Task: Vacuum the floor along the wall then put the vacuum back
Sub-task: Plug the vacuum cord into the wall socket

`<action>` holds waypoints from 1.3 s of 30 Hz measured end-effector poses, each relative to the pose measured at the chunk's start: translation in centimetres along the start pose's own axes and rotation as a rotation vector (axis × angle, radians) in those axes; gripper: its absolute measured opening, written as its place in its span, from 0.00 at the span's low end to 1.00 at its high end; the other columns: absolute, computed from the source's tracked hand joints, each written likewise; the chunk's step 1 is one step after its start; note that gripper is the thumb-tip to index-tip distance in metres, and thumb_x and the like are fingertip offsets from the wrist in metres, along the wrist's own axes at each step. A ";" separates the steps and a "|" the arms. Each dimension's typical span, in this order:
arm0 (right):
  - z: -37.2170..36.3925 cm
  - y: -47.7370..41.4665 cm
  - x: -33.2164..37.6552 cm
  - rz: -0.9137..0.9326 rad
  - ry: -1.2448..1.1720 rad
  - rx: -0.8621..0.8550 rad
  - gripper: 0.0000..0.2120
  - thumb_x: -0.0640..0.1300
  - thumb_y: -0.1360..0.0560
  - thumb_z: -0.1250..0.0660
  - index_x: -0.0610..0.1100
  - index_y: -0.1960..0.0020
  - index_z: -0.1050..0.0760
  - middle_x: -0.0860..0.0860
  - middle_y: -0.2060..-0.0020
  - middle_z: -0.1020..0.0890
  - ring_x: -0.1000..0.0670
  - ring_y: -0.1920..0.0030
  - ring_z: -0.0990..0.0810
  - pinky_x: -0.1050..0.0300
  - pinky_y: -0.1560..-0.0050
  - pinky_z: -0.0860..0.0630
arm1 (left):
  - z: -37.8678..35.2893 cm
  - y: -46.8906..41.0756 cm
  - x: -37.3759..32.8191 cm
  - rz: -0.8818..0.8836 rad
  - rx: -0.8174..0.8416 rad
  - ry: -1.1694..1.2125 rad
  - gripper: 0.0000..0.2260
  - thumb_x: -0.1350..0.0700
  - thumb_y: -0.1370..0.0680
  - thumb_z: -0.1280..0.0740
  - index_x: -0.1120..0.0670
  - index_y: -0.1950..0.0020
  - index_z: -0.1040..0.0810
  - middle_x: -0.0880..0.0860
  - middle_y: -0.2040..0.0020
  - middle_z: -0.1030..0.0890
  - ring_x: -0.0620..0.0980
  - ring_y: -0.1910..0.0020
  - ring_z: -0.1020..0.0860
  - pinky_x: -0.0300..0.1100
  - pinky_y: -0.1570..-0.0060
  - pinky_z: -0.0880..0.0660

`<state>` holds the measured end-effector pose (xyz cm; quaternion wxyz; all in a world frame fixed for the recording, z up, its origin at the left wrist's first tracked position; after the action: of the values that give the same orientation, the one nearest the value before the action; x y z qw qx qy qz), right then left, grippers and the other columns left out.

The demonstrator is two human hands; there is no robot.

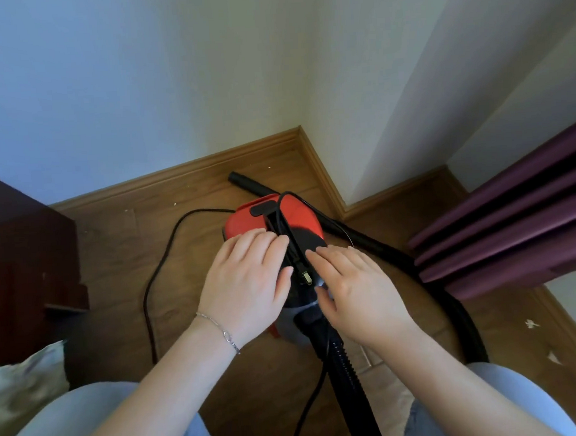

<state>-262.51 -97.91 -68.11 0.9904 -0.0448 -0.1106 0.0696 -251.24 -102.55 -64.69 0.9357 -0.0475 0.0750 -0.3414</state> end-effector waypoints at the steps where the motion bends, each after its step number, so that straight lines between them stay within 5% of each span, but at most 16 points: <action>1: -0.4 0.1 0.1 0.000 -0.001 0.014 0.24 0.45 0.31 0.31 0.42 0.36 0.24 0.46 0.42 0.19 0.46 0.41 0.20 0.50 0.38 0.27 | -0.7 0.1 -0.3 -0.022 0.008 -0.001 0.19 0.50 0.24 0.44 0.57 0.40 0.23 0.54 0.44 0.20 0.54 0.41 0.23 0.48 0.42 0.27; 6: -2.5 0.1 0.1 -0.003 0.018 0.091 0.30 0.47 0.33 0.26 0.43 0.33 0.27 0.45 0.39 0.20 0.46 0.38 0.22 0.49 0.36 0.28 | -3.3 -0.1 -1.3 -0.077 0.061 0.025 0.19 0.50 0.26 0.43 0.56 0.40 0.23 0.54 0.41 0.21 0.53 0.39 0.25 0.50 0.42 0.26; 9: -3.3 0.0 0.2 0.009 0.034 0.092 0.31 0.46 0.36 0.23 0.41 0.35 0.26 0.44 0.40 0.20 0.44 0.39 0.21 0.48 0.38 0.26 | -4.5 -0.2 -1.3 -0.076 0.073 0.027 0.18 0.53 0.28 0.34 0.56 0.40 0.23 0.54 0.41 0.21 0.53 0.39 0.24 0.51 0.42 0.26; 23: -1.9 -0.8 0.3 0.048 -0.107 -0.199 0.16 0.41 0.26 0.38 0.40 0.40 0.22 0.46 0.48 0.16 0.46 0.48 0.18 0.50 0.49 0.20 | -5.4 -0.6 -0.2 -0.002 0.072 0.127 0.24 0.55 0.34 0.27 0.56 0.39 0.24 0.52 0.43 0.20 0.53 0.43 0.22 0.46 0.47 0.24; 28: 0.9 -1.1 1.0 0.074 -0.278 -0.248 0.17 0.38 0.28 0.35 0.39 0.39 0.23 0.47 0.46 0.17 0.49 0.45 0.19 0.60 0.43 0.24 | -4.1 -1.3 0.3 0.025 -0.058 0.262 0.18 0.65 0.31 0.32 0.59 0.41 0.22 0.56 0.44 0.21 0.57 0.45 0.22 0.47 0.44 0.26; 32: 3.3 -1.3 0.5 -0.034 -0.569 -0.287 0.18 0.39 0.27 0.37 0.42 0.37 0.24 0.51 0.45 0.18 0.56 0.43 0.22 0.68 0.41 0.28 | -1.9 -2.2 0.5 0.057 -0.166 0.349 0.16 0.58 0.27 0.43 0.57 0.45 0.19 0.53 0.46 0.18 0.54 0.48 0.20 0.37 0.46 0.28; 36: 4.5 -1.6 -0.9 -0.263 -1.077 -0.308 0.17 0.37 0.25 0.36 0.49 0.38 0.25 0.58 0.45 0.19 0.59 0.43 0.21 0.65 0.42 0.25 | -0.1 -3.2 -0.1 0.080 -0.244 0.436 0.14 0.55 0.25 0.40 0.58 0.47 0.19 0.54 0.51 0.17 0.53 0.54 0.19 0.34 0.54 0.29; 39: 5.5 -1.7 -1.5 -0.312 -1.230 -0.369 0.13 0.36 0.23 0.36 0.51 0.44 0.22 0.59 0.51 0.16 0.58 0.46 0.19 0.66 0.46 0.25 | 0.8 -3.5 -0.7 0.124 -0.309 0.518 0.15 0.51 0.25 0.39 0.59 0.53 0.19 0.54 0.58 0.17 0.47 0.60 0.22 0.35 0.60 0.32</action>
<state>-265.00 -99.41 -62.93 0.7212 -0.1493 -0.6715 -0.0819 -253.85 -104.67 -63.36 0.8863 -0.0958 0.3646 -0.2690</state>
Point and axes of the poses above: each hand's wrist, its own y-axis away from the middle knuckle, its own z-axis out of the back of the hand, x = y × z, the point moved 8 cm from there along -y, towards the middle knuckle
